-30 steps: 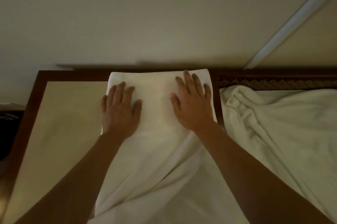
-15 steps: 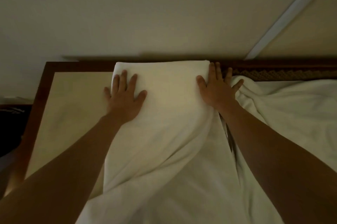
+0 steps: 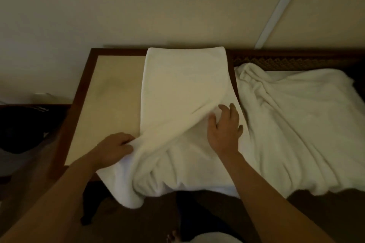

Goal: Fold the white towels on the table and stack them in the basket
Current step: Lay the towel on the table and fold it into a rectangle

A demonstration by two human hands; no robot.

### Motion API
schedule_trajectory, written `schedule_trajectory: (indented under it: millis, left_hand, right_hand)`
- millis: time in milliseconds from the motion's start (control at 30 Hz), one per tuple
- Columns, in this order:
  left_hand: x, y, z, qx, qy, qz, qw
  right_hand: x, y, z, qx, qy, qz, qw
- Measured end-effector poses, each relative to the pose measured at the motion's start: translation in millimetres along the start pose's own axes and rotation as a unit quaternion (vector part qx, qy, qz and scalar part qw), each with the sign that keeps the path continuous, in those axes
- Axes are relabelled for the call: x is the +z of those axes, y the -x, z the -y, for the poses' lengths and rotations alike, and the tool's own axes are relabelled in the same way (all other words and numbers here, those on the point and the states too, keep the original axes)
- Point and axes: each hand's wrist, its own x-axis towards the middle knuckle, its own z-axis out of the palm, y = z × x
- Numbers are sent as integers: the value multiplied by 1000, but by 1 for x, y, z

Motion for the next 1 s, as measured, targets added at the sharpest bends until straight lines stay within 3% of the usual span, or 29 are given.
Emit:
schedule_trajectory:
  millis: [100,167,233,267,367,433,667,767,900,1000]
  left_hand:
    - [-1,20,2,-17,-29,-12,999]
    - [3,47,-6,14,-41,-93,995]
    - [11,60,-22,55,-66,-168,982]
    - [32,111,-20,76,-92,-201,972]
    - [72,143,-43,147,-99,-221,959]
    - [112,167,-58,184,-92,-212,955]
    - [191,196,-74,248,126,-71,958]
    - [201,187,-53,185,263,-149,935]
    - [195,158,-38,-32,390,-312,866]
    - [187,130,-36,-107,492,-266,822]
  right_hand:
    - [-3,52,8,-15,-24,25,999]
    - [-11,85,14,-31,-87,58,994]
    - [-13,96,23,16,-161,124,979]
    - [-30,138,25,40,-205,177,962]
    - [-38,161,37,185,-307,301,884]
    - [-46,183,36,211,-345,342,848]
    - [-72,209,-16,223,-363,226,876]
    - [-90,204,-36,264,-363,225,865]
    - [-111,197,-56,283,-388,237,844]
    - [-116,193,-72,275,-398,224,846]
